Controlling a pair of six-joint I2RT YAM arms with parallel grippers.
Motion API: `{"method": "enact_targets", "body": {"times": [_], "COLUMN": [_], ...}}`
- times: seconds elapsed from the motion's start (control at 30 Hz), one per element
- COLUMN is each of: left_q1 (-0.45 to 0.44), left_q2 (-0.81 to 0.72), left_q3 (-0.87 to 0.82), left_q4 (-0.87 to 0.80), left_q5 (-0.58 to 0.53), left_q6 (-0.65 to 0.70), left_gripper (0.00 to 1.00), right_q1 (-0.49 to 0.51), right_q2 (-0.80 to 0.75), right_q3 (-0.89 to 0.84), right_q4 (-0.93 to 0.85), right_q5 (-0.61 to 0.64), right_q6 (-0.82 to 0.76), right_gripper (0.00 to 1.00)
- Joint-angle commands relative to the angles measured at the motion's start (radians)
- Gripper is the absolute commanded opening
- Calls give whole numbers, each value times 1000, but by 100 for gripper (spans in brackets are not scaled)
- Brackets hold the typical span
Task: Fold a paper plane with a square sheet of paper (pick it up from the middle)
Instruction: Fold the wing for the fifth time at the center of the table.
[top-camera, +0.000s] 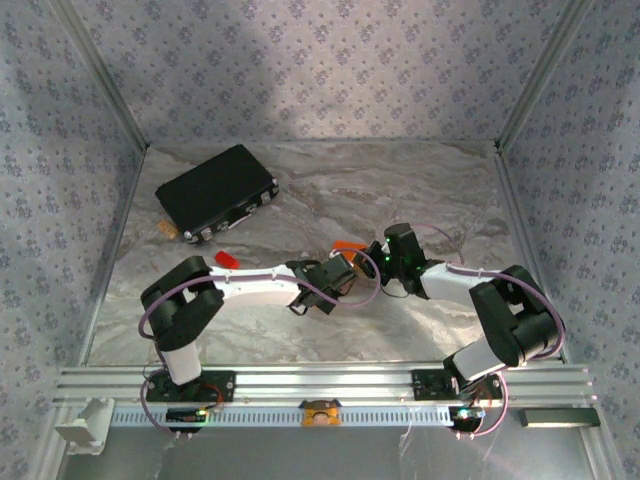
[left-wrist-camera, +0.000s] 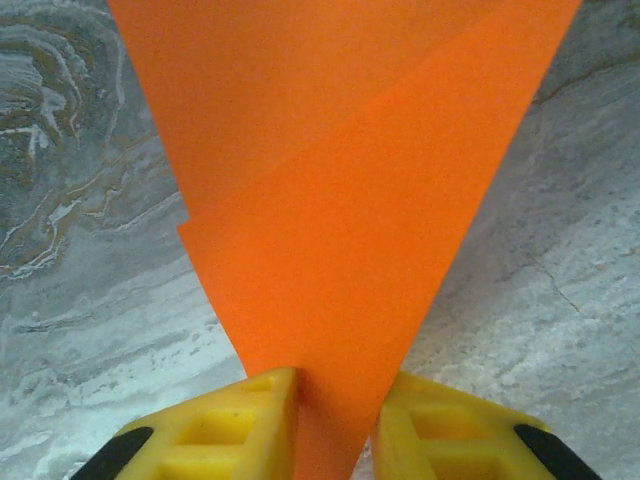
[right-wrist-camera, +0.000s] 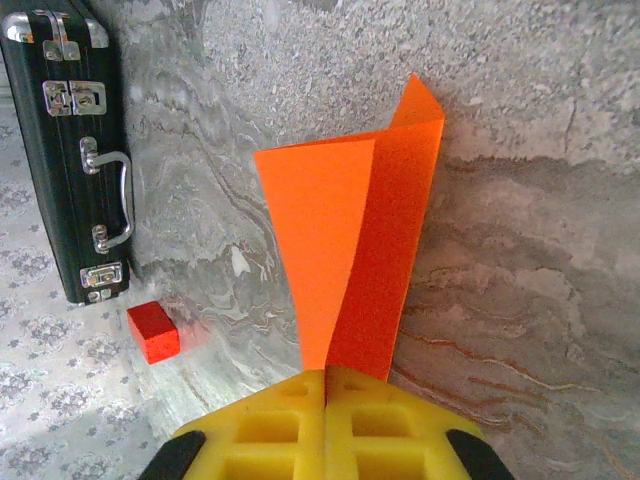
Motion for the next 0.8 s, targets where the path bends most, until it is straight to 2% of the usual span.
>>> {"method": "enact_targets", "body": {"times": [0.0,0.43,0.77], "left_q1": [-7,-10,-10], "left_q2": [8,2,-19], "left_q3": [33,26,15], "left_q4": [-37,-19,5], "left_q5": [-29,-10,2], "left_q6": [6,0,-10], "left_gripper": [25,17,22], "right_q1": [0,-1,-2], "right_q2": [-3,-2,-2], "right_q3": [24,23,17], "right_q4": [-24,-31,-32], "right_q5": [-4,-4,2], "right_q6": [10,10,9], "right_gripper": [0,0,0]}}
